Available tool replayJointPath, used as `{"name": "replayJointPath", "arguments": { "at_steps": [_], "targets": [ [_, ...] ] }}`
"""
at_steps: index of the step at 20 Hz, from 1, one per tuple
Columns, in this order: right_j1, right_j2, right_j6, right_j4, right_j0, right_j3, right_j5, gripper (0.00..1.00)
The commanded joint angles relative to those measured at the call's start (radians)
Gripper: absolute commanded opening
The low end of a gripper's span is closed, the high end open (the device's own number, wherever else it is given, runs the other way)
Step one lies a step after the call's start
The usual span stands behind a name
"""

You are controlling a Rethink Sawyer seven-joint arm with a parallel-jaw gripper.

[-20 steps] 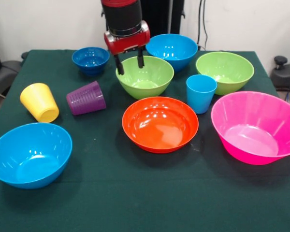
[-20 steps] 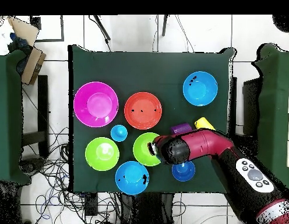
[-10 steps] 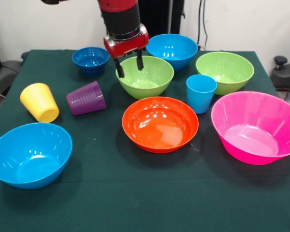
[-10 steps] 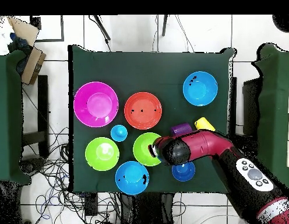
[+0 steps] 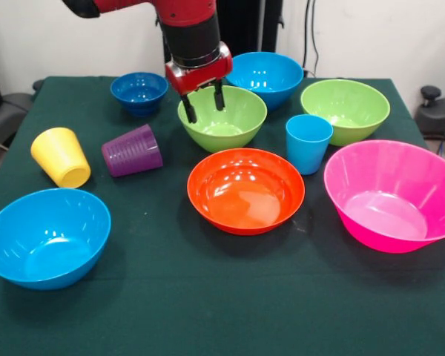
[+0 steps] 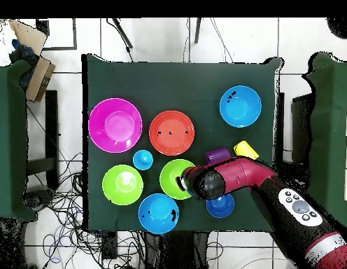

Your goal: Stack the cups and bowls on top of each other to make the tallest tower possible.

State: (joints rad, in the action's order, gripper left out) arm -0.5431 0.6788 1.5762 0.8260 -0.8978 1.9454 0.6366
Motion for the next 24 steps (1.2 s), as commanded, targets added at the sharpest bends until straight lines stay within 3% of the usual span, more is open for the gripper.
{"name": "replayJointPath", "arguments": {
  "at_steps": [1,12,24],
  "targets": [
    [0.061,0.012,-0.277,0.101,0.026,-0.080,0.074,1.00],
    [0.084,0.032,-0.319,0.106,-0.006,-0.096,0.090,1.00],
    [0.101,0.064,-0.352,0.058,-0.031,-0.132,0.167,1.00]
  ]
}}
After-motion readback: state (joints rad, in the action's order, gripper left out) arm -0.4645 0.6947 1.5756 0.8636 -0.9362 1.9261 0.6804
